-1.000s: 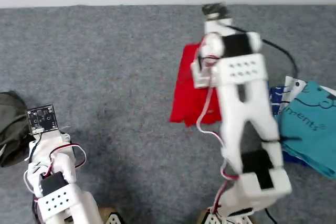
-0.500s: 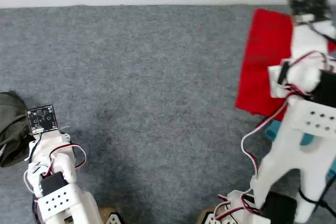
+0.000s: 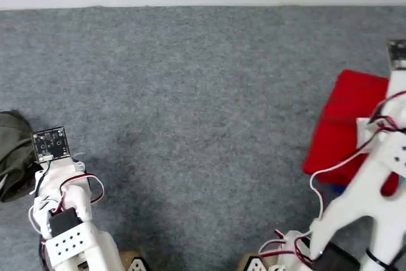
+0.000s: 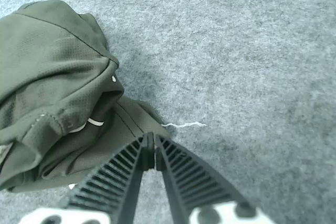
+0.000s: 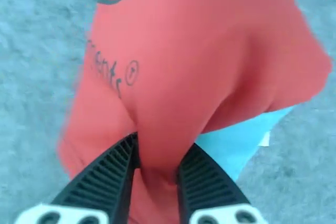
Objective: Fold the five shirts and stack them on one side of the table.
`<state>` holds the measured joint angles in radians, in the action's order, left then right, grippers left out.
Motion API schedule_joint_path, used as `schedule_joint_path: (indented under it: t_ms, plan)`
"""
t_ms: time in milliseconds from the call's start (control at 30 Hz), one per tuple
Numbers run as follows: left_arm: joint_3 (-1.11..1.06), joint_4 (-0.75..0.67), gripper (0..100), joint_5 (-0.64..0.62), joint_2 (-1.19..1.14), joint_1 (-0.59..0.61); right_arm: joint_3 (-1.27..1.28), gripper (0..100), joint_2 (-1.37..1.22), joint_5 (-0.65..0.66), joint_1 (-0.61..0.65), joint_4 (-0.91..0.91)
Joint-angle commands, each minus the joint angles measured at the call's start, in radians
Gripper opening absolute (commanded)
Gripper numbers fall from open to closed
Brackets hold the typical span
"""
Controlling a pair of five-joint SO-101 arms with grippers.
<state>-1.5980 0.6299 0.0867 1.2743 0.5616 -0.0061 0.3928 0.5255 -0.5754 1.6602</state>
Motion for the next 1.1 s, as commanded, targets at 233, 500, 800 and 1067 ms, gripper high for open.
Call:
schedule_joint_path:
  t_ms: [233, 500, 800, 1067]
  plan:
    - [0.004, -0.02, 2, 0.008, 0.002, -0.005, 0.126, 6.9, -0.039, 0.155, -0.188, -0.321]
    - [0.004, -0.02, 2, 0.008, 0.002, -0.005, -0.061, 38.5, -0.004, -0.044, -0.142, -0.136]
    - [0.004, -0.02, 2, 0.008, 0.002, -0.003, -0.08, 5.5, 0.077, -0.086, 0.054, 0.104]
    - [0.004, -0.02, 2, 0.008, 0.002, 0.002, 0.06, 0.5, 0.088, -0.087, 0.084, 0.11]
